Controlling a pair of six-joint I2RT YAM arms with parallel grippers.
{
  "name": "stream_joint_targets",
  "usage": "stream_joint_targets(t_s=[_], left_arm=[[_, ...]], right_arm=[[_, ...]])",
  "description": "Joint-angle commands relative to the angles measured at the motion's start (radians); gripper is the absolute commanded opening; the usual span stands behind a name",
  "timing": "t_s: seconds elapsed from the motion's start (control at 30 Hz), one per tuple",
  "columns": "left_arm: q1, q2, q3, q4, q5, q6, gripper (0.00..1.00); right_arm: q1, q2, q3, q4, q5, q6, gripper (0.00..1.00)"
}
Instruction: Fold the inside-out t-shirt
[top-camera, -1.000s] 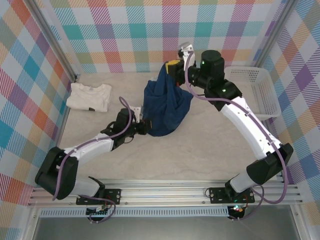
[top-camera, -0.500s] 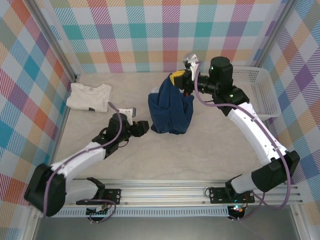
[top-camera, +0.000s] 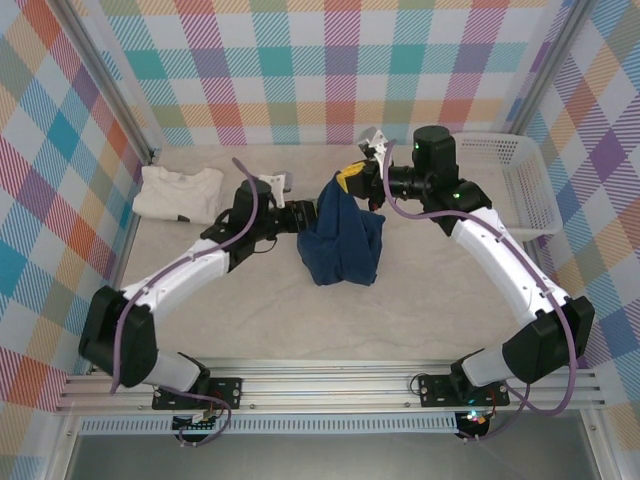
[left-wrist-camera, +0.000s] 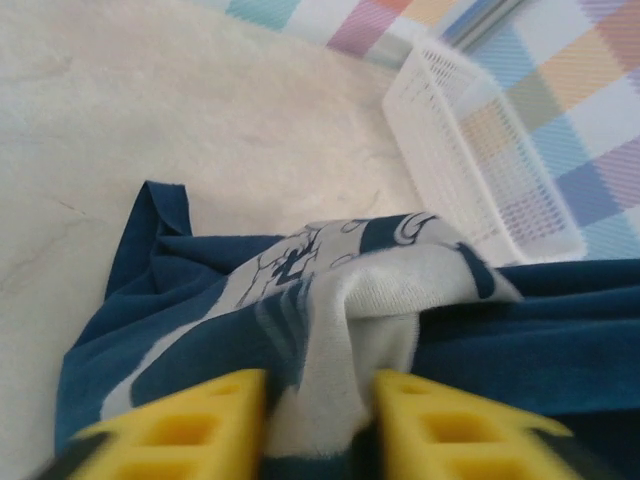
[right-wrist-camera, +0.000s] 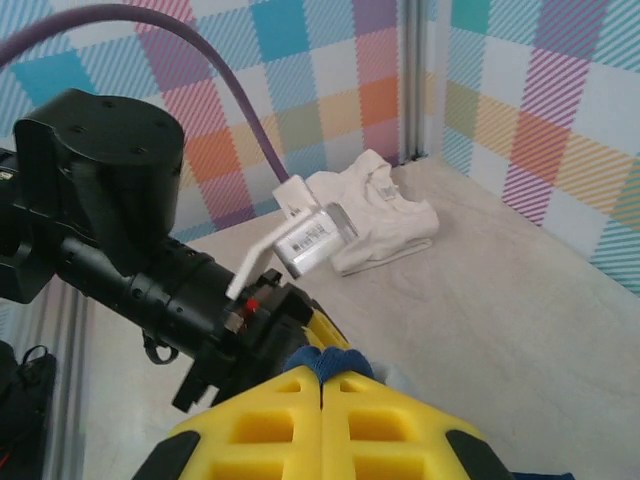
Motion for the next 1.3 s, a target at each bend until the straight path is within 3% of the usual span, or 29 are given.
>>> stream_joint_targets(t_s=[0.0, 0.17, 0.4, 0.53, 0.67, 0.87, 0.97, 1.07, 1.13, 1.27], left_arm=[[0.045, 0.01, 0.079, -0.018, 0.042, -0.006, 0.07], [0.206, -0.15, 0.051, 0.094, 0.056, -0.113, 0.0], [0.335, -0.342, -0.099, 0.303, 0.086, -0.239, 0.0], [0.326, -0.334, -0.164, 0.454, 0.228, -0.262, 0.0], [0.265, -0.318, -0.23, 0.317, 0.2, -0.12, 0.03], [0.182, -0.345, -0.485, 0.163, 0.119, -0.063, 0.18], [0.151, -0.401, -0.57, 0.051, 0.063, -0.039, 0.32], [0.148, -0.478, -0.586, -0.058, -0.01, -0.016, 0.46], [0.144, -0.505, -0.566, -0.103, -0.051, -0.006, 0.53], [0.057, -0.422, -0.459, -0.123, -0.088, 0.044, 0.63]], right_arm=[[-0.033, -0.03, 0.069, 0.063, 0.14, 0.043, 0.0], [-0.17, -0.118, 0.132, 0.238, 0.265, 0.32, 0.0], [-0.177, -0.183, 0.126, 0.238, 0.312, 0.31, 0.0], [-0.177, -0.169, 0.039, 0.252, 0.176, 0.288, 0.0], [-0.161, -0.14, -0.082, 0.294, -0.01, 0.323, 0.0], [-0.099, -0.193, -0.431, 0.203, 0.027, 0.447, 0.0], [-0.013, -0.247, -0.597, 0.116, 0.086, 0.522, 0.0], [0.073, -0.294, -0.733, 0.045, 0.145, 0.575, 0.0], [0.079, -0.314, -0.795, -0.01, 0.192, 0.607, 0.03], [0.085, -0.336, -0.852, -0.107, 0.288, 0.641, 0.11]])
